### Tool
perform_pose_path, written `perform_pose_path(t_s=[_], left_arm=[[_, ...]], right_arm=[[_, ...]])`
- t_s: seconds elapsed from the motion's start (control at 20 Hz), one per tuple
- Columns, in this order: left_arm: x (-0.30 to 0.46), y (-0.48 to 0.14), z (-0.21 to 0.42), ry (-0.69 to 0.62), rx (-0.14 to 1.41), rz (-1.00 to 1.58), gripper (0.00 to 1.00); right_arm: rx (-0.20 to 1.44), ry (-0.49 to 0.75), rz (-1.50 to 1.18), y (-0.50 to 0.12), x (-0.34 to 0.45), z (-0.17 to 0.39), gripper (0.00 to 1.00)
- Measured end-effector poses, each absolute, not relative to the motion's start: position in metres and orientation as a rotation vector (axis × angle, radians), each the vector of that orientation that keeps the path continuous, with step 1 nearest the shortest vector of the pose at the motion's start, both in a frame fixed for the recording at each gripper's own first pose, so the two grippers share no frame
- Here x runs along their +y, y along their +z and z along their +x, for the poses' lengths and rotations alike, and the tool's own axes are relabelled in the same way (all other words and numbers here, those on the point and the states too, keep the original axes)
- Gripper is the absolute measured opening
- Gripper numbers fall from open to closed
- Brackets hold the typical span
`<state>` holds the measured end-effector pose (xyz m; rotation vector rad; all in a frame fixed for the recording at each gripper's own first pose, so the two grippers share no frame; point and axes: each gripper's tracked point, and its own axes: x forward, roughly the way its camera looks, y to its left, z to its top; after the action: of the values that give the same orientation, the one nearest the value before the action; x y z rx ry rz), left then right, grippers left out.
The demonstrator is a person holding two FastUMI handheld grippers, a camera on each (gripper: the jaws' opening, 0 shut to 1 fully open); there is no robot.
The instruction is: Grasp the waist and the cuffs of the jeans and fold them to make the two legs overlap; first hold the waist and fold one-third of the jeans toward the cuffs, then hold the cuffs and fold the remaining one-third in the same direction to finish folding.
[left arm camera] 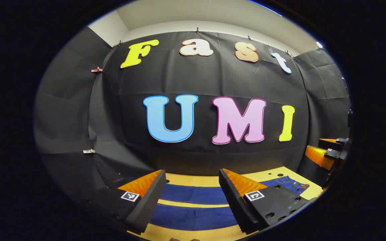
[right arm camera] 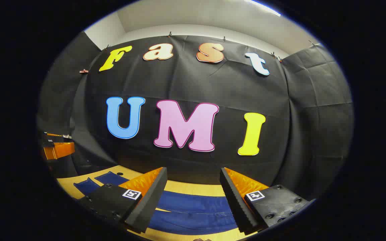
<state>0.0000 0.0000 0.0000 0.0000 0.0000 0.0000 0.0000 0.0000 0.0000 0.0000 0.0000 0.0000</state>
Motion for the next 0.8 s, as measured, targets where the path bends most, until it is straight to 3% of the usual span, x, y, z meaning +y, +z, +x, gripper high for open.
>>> perform_pose_path(t_s=[0.5, 0.8], left_arm=[[0.028, -0.018, -0.038, -0.042, 0.007, 0.003, 0.98], [0.023, -0.01, -0.046, -0.058, -0.023, 0.001, 0.98]], right_arm=[[0.046, -0.069, -0.027, -0.001, 0.006, -0.073, 0.97], [0.044, -0.082, -0.027, 0.002, 0.002, -0.083, 0.97]])
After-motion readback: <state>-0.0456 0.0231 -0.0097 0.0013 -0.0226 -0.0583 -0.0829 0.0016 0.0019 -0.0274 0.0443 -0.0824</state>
